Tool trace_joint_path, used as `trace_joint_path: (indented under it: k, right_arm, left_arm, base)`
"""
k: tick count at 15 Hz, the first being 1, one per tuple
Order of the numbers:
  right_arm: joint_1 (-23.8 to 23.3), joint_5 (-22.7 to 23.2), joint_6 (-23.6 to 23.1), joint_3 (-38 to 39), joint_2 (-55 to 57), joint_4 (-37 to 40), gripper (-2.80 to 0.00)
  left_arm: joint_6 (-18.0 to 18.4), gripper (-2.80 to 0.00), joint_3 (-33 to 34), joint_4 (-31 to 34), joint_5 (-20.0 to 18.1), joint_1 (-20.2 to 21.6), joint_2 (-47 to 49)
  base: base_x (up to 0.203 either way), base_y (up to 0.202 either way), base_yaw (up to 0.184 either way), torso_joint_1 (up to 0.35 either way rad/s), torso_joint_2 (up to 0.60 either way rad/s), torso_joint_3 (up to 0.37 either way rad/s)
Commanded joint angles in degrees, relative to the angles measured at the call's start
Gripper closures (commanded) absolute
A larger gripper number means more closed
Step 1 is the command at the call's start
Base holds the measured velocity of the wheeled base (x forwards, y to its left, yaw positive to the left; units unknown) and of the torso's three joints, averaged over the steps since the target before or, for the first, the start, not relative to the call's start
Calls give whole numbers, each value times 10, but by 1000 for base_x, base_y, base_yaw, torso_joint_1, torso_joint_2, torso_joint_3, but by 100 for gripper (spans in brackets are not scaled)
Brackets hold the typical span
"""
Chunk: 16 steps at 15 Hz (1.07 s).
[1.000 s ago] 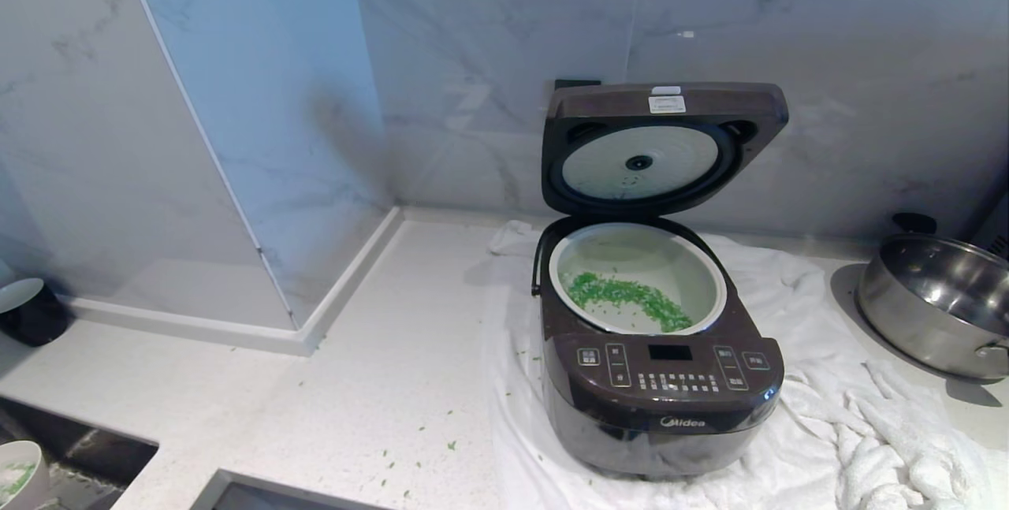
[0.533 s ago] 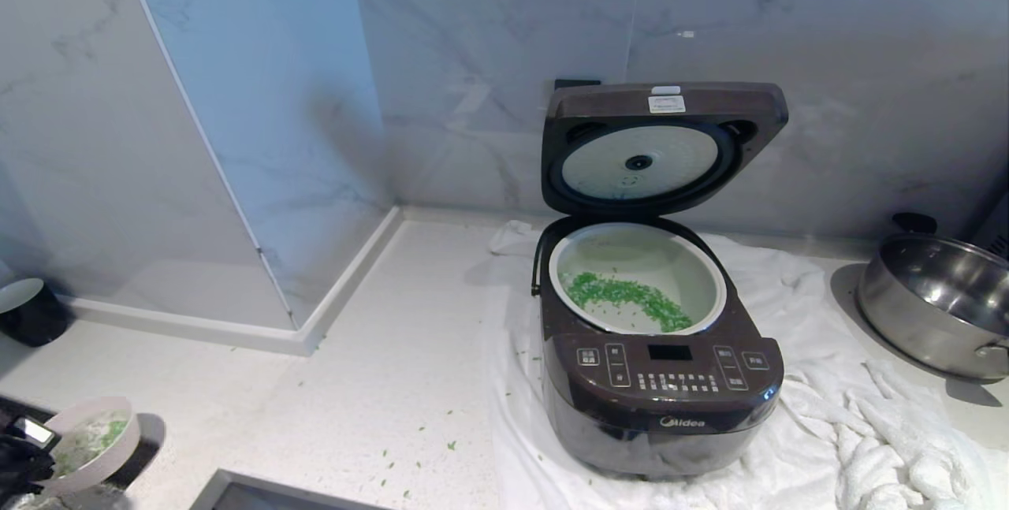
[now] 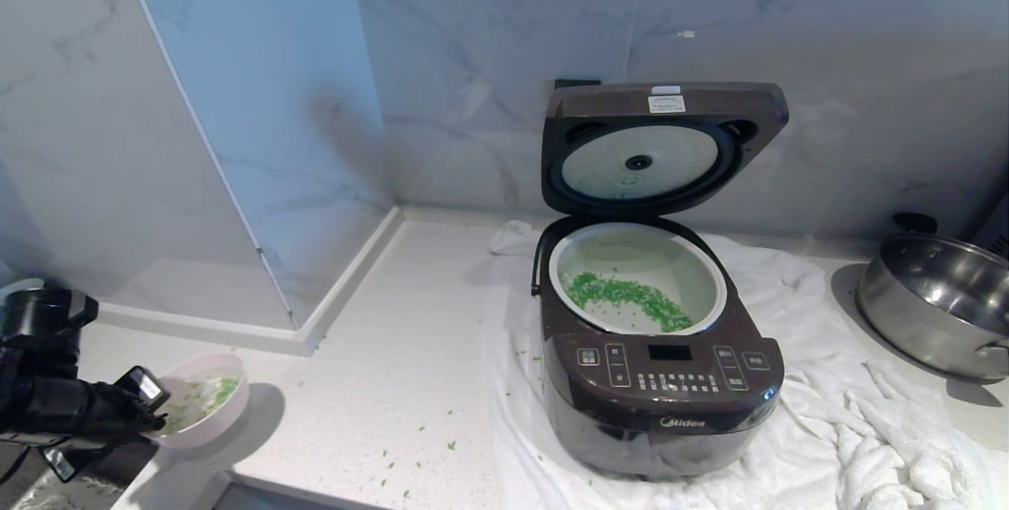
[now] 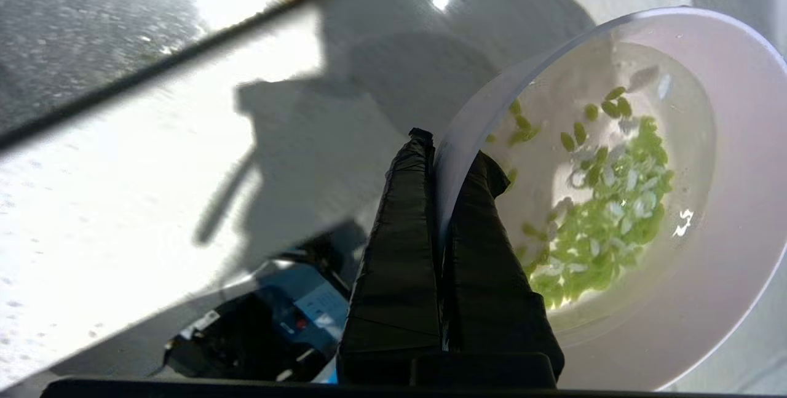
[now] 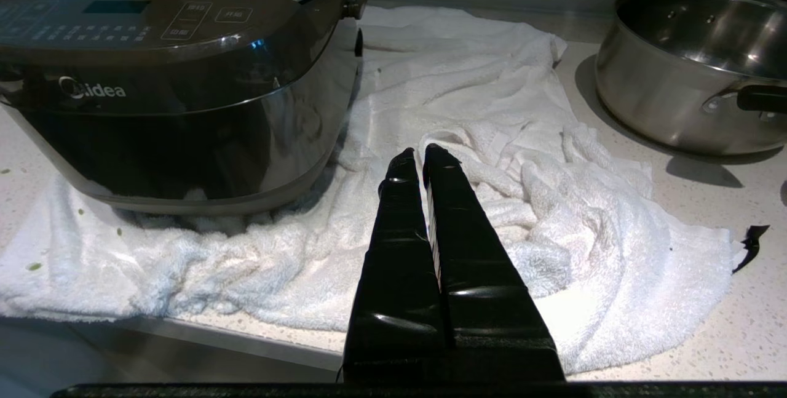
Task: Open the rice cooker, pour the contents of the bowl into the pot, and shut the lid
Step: Place the bowl on the table
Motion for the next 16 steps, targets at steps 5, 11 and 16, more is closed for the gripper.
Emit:
trace_joint_path:
  k: [5, 11, 16]
  right_arm:
    - [0, 0, 0, 0, 0, 0, 0]
    - [0, 0, 0, 0, 0, 0, 0]
    - [1, 0, 0, 0, 0, 0, 0]
  left_arm:
    - [-50, 0, 24, 22, 3, -185, -57]
    - [-86, 0, 2, 31, 60, -353, -22]
    - [-143, 0, -50, 28, 116, -422, 72]
  base:
    - [0, 0, 0, 0, 0, 0]
    - [0, 0, 0, 0, 0, 0]
    - [0, 0, 0, 0, 0, 0]
